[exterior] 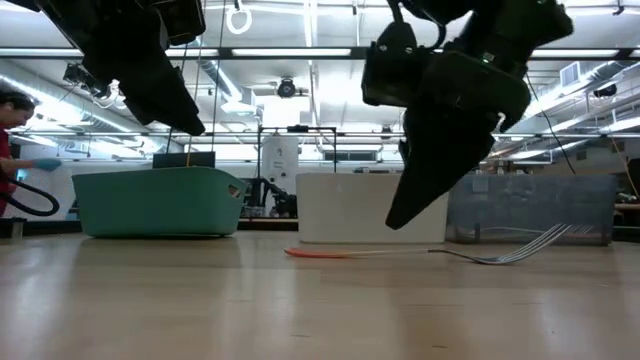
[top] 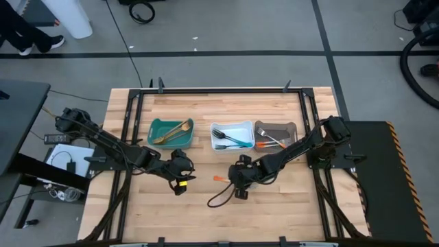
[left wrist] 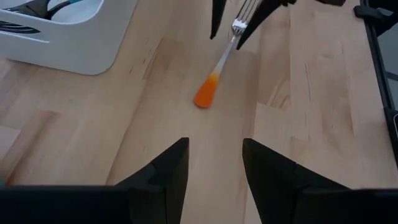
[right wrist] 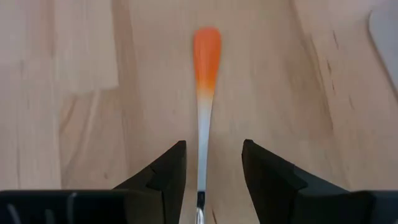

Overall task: Sort silverware by color (type)
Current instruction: Put the orange fork into the transparent black bin

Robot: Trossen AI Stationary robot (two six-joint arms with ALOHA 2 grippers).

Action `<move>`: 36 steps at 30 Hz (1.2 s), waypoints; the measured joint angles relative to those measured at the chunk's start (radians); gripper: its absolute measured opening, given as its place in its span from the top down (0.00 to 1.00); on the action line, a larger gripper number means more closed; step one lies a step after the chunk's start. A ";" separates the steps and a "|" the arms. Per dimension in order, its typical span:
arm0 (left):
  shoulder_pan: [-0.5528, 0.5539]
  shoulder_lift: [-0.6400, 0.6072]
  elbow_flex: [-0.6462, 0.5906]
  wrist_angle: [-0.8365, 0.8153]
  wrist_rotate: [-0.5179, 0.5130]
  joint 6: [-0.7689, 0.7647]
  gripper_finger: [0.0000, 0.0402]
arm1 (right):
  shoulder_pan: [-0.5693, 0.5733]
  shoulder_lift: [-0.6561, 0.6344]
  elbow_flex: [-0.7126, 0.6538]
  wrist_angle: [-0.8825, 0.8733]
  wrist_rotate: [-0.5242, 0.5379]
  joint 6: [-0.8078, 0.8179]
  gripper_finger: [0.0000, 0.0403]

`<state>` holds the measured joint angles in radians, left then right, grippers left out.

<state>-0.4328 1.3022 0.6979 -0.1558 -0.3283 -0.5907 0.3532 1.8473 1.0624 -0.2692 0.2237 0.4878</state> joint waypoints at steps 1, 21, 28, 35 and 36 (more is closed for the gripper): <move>0.000 0.000 0.000 -0.001 0.000 0.000 0.60 | 0.006 0.000 -0.010 0.008 0.006 0.006 0.59; 0.000 0.000 0.000 -0.015 0.000 -0.008 0.60 | 0.082 -0.001 -0.100 0.048 0.066 -0.008 0.57; 0.000 0.000 0.000 -0.015 0.012 -0.022 0.60 | 0.093 -0.002 -0.100 0.035 0.067 -0.016 0.57; -0.004 0.000 0.000 -0.015 0.047 -0.030 0.60 | 0.096 -0.002 -0.100 0.025 0.067 -0.025 0.57; -0.004 0.000 0.000 -0.015 0.047 -0.030 0.60 | 0.097 -0.002 -0.100 0.025 0.067 -0.026 0.57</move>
<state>-0.4366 1.3018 0.6981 -0.1707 -0.2813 -0.6203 0.4497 1.8454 0.9619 -0.2440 0.2907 0.4617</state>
